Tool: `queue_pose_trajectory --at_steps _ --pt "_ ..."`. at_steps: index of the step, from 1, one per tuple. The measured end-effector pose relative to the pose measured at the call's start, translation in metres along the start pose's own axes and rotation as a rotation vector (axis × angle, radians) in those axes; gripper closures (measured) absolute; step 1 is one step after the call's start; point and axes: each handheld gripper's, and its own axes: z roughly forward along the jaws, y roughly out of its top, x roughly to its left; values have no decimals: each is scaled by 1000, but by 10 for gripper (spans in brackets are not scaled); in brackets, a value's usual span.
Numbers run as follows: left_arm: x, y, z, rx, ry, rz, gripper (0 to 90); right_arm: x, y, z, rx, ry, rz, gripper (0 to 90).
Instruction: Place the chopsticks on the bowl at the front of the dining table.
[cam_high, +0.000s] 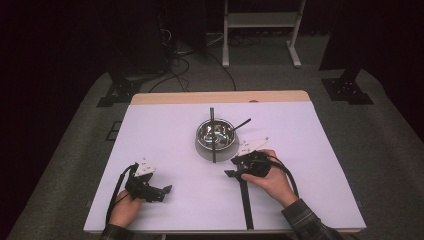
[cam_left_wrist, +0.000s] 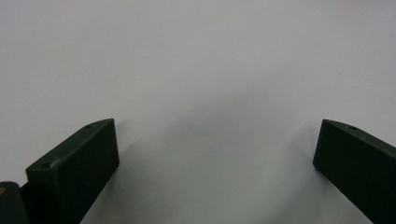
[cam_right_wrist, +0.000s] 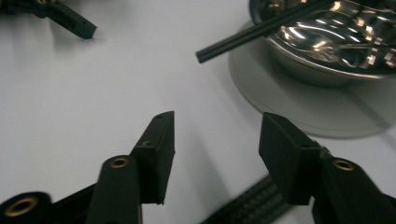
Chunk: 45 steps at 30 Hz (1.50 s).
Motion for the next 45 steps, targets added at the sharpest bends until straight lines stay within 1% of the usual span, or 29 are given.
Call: queue_pose_trajectory --at_steps 3,8,12,14,18,21,29,34,37,39,42,45 --pt "0 0 0 0 0 0 0 -5 -6 -9 1 -30 22 353" --pt "0 0 0 -1 1 1 0 -11 -15 -24 -8 -64 43 271" --pt "0 0 0 -1 1 0 0 -14 -21 -33 -15 -68 64 231" --pt "0 0 0 -1 1 1 0 -13 -24 -38 -13 -75 57 187" --pt "0 0 0 -1 1 0 0 -13 -31 -48 -22 -88 67 186" --pt "0 0 0 -1 1 1 0 -14 -37 -54 -19 -90 83 177" --pt "0 0 0 -1 0 0 0 -18 -56 -72 -29 -120 133 178" --pt "0 0 0 -1 0 0 0 -19 -68 -80 -26 -144 153 181" --pt "0 0 0 -1 0 0 0 -19 -74 -84 -28 -159 160 199" --pt "0 0 0 -1 0 0 0 -19 -77 -87 -28 -163 160 199" --pt "0 0 0 -1 0 0 0 -19 -83 -91 -37 -168 169 199" --pt "0 0 0 -1 0 0 0 -20 -91 -93 -34 -173 184 200"
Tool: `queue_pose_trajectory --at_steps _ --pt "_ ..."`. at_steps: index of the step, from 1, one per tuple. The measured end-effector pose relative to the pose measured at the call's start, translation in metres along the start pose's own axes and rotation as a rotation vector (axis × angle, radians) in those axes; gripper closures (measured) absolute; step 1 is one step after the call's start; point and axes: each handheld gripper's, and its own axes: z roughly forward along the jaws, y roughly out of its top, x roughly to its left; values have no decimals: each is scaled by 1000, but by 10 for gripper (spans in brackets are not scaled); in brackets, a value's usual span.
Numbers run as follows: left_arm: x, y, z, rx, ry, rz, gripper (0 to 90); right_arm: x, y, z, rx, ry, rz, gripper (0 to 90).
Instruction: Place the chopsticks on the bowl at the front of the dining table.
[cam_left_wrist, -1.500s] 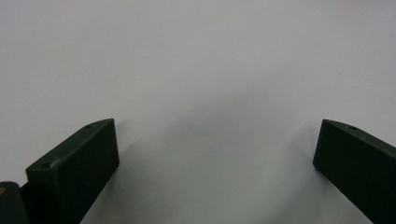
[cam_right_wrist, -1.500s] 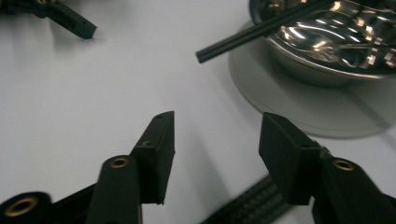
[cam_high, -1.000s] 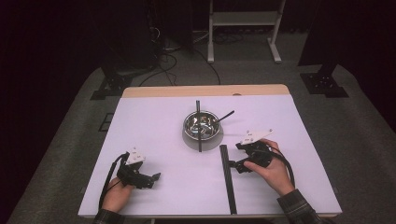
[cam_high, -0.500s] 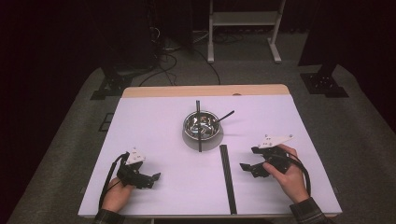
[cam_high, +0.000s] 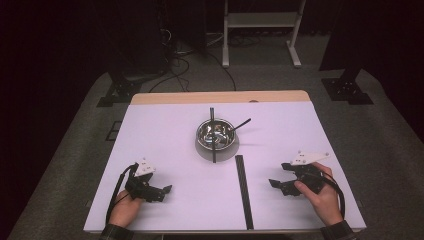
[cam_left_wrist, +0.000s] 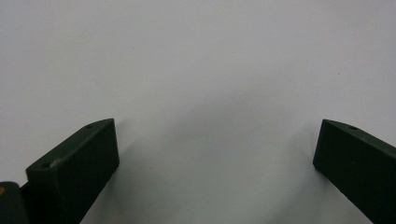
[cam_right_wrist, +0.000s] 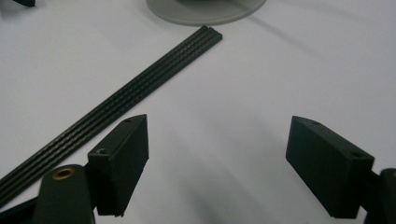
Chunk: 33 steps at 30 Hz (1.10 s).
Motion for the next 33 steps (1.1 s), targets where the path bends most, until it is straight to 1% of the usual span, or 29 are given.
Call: queue_pose_trajectory --at_steps 5,12,14,15,17,20,25,30,33 --pt "0 0 0 0 0 0 0 -3 -13 -4 19 -21 11 199" --pt "0 0 0 0 0 -1 0 -5 -28 -12 23 -36 35 199" --pt "0 0 0 0 0 -1 0 -6 -33 -15 26 -54 30 199" --pt "0 0 0 0 0 0 0 -7 -37 -16 35 -73 26 199" --pt "0 0 0 0 0 -1 0 -9 -42 -18 39 -79 33 199" --pt "0 0 0 0 0 -1 0 -11 -47 -21 39 -102 32 199" --pt "0 0 0 0 0 -1 0 -14 -56 -26 34 -112 45 199" --pt "0 0 0 0 0 -1 0 -15 -63 -27 49 -130 31 190" --pt "0 0 0 0 0 -1 0 -15 -66 -27 48 -131 32 190"
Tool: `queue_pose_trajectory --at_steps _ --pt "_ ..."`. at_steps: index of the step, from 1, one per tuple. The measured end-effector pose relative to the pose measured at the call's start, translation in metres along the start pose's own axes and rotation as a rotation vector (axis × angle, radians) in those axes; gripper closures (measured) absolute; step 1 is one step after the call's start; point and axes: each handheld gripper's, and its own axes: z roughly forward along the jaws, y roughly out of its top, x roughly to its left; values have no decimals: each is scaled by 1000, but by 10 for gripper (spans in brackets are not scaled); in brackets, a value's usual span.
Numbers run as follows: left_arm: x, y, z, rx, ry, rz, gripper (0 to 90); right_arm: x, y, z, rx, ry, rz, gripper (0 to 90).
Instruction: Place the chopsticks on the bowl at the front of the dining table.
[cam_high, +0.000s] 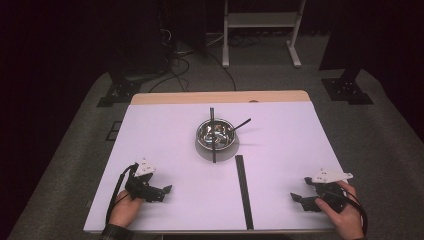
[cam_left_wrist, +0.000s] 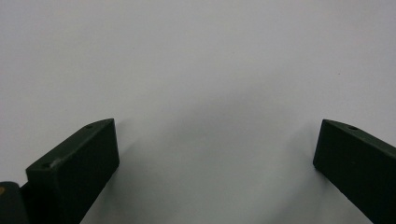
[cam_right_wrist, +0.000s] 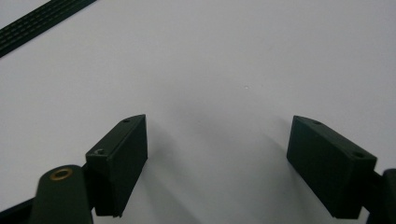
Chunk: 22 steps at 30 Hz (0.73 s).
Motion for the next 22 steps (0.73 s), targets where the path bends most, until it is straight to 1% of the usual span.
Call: queue_pose_trajectory --at_steps 5,8,22 --pt "0 0 0 0 1 0 0 0 -2 0 -13 -3 -2 183" --pt "0 0 0 0 1 -1 0 2 -4 1 -20 -12 -18 178" --pt "0 0 0 0 1 1 0 2 -4 1 -22 -12 -17 177"
